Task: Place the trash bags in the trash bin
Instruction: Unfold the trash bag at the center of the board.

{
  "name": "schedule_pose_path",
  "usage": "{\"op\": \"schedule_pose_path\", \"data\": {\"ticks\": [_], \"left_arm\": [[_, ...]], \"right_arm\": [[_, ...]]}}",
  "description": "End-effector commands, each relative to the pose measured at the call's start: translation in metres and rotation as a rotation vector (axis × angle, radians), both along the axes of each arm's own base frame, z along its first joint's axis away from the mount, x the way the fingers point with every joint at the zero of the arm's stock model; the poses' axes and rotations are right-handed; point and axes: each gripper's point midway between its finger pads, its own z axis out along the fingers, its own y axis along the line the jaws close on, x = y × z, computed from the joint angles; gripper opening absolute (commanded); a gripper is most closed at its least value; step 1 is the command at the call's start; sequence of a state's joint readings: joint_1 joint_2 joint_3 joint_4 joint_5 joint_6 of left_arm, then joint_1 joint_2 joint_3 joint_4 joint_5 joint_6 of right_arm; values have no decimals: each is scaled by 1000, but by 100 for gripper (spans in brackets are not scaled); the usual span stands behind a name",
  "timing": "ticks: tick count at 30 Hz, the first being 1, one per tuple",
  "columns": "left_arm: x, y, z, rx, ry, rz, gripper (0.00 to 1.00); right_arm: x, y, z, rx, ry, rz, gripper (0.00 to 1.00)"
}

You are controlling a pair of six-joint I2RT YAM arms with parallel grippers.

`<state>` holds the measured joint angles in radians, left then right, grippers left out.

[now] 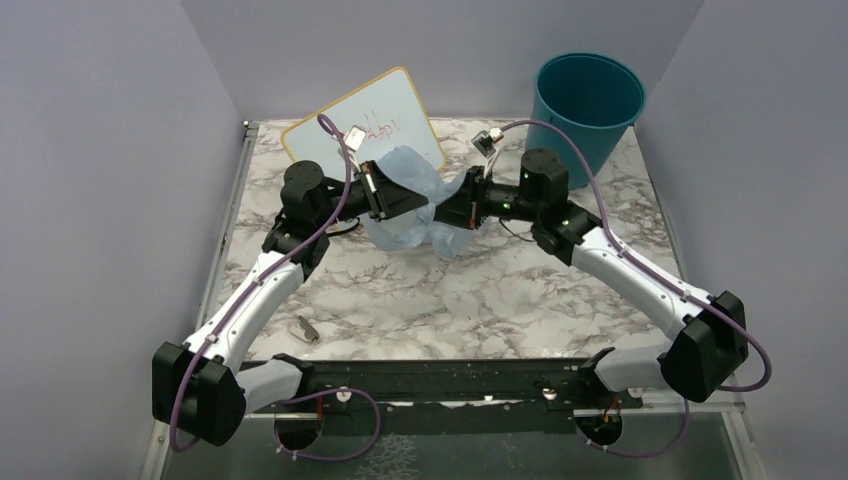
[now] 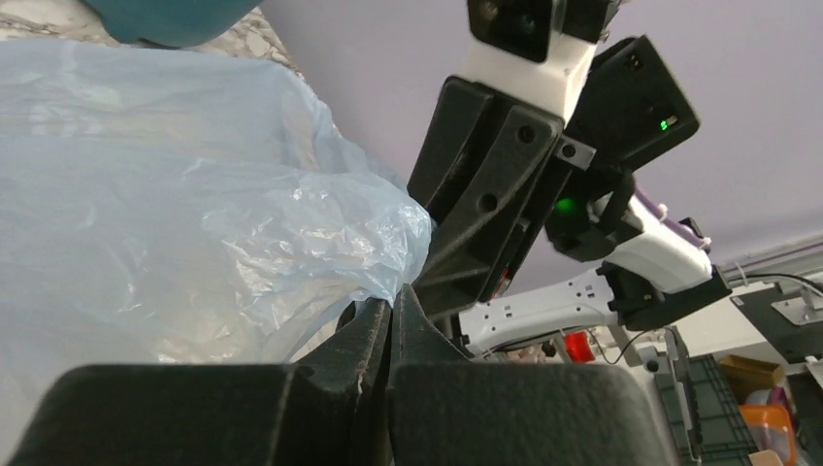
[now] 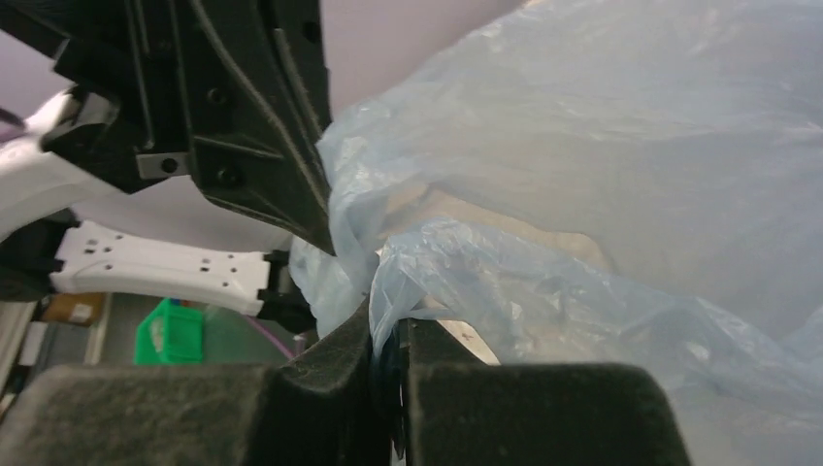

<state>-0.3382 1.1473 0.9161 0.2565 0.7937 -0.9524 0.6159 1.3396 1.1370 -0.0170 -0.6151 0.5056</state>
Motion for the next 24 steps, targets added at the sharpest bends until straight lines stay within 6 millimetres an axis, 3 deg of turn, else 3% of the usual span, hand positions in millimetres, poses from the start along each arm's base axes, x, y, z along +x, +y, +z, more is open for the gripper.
{"op": "schedule_pose_path", "data": {"ticks": [1, 7, 12, 16, 21, 24], "left_arm": [[14, -5, 13, -55, -5, 90, 0], [20, -1, 12, -68, 2, 145, 0], [21, 2, 12, -67, -17, 165, 0], [18, 3, 11, -66, -17, 158, 0], [12, -4, 12, -73, -15, 113, 0], [5, -12, 12, -75, -15, 86, 0]], "right_arm": [[-29, 16, 30, 227, -4, 187, 14], [-39, 12, 28, 245, -23, 214, 36], [-33, 6, 21, 243, -19, 134, 40], [-31, 0, 30, 284, -42, 74, 51], [-34, 6, 31, 313, -20, 126, 56], [-23, 9, 26, 298, -1, 85, 59]]}}
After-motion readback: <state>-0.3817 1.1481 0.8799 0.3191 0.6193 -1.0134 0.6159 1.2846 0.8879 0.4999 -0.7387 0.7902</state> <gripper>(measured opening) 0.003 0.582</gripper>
